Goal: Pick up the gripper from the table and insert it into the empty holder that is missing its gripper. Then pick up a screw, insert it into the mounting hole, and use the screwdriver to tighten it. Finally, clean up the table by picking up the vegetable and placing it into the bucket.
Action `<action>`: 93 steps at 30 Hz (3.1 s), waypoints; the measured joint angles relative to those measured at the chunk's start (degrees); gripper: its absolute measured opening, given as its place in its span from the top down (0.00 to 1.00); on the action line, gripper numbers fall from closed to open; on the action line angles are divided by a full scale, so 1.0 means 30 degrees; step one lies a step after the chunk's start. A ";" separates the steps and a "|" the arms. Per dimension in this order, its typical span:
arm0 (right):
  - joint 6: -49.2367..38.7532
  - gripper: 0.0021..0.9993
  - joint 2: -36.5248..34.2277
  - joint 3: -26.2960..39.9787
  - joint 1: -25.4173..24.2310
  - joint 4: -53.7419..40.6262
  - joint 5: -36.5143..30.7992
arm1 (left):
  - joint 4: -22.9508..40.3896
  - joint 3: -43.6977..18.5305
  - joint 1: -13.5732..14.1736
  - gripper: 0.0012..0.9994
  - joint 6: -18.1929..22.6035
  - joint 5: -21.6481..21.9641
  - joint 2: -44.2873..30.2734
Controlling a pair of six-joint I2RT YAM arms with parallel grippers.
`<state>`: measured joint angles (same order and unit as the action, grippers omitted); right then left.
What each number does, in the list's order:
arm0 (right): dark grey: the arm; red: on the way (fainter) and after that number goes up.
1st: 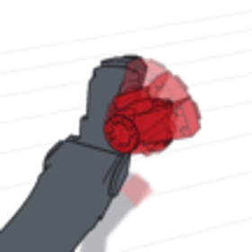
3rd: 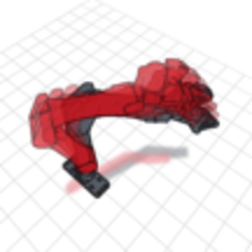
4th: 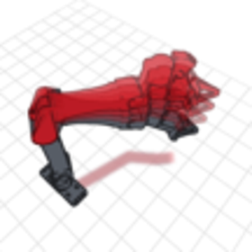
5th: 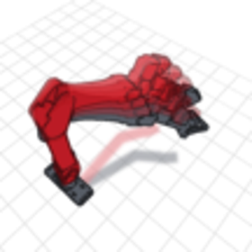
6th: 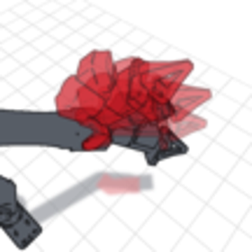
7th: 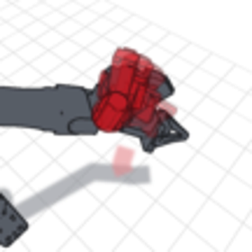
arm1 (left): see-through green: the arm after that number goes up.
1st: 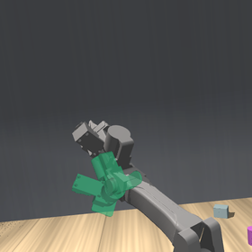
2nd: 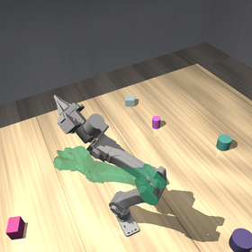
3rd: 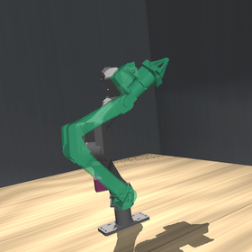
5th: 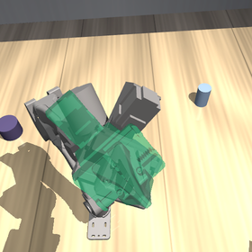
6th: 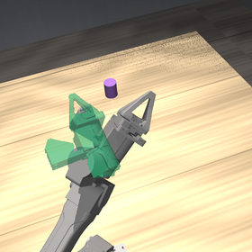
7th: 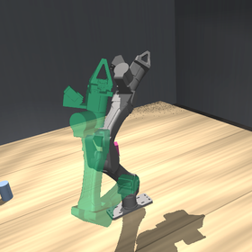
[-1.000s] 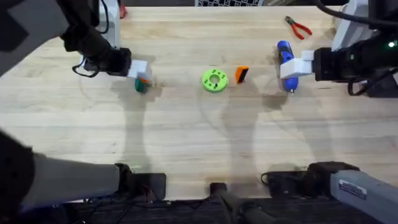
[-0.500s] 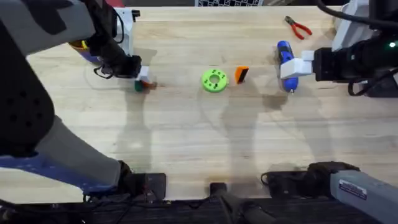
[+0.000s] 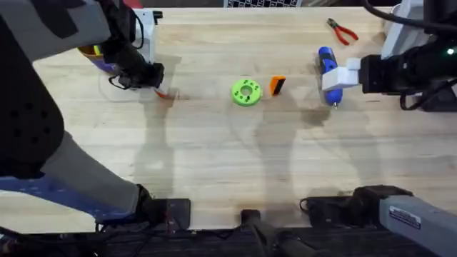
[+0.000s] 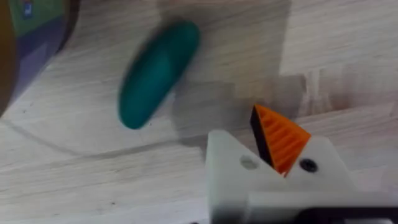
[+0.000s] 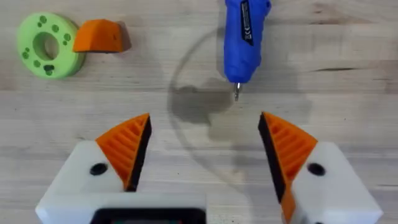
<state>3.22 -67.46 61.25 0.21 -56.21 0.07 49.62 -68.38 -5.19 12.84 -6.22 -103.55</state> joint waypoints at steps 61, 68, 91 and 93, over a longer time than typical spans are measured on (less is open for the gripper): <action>0.0002 0.00 0.0000 0.0000 0.0000 -0.0437 -0.0001 | 0.4902 0.2442 0.0000 0.01 -0.3024 -0.0064 1.8163; 0.0002 0.01 0.0000 0.0000 0.0000 -0.0430 0.0002 | 0.8722 0.2460 0.0000 0.01 -0.3016 -0.0053 1.8163; 0.0002 0.01 0.0000 0.0000 0.0000 -0.0437 -0.0001 | -0.6568 1.0489 0.0401 0.01 -0.2922 -0.0844 2.7498; 0.0002 0.01 0.0000 0.0000 0.0000 -0.0437 -0.0006 | -0.8517 1.2171 0.0401 0.01 -0.2922 -0.1347 2.8296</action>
<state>3.22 -67.46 61.25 0.21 -57.52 0.05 24.07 -31.87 -3.99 4.07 -10.26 -18.66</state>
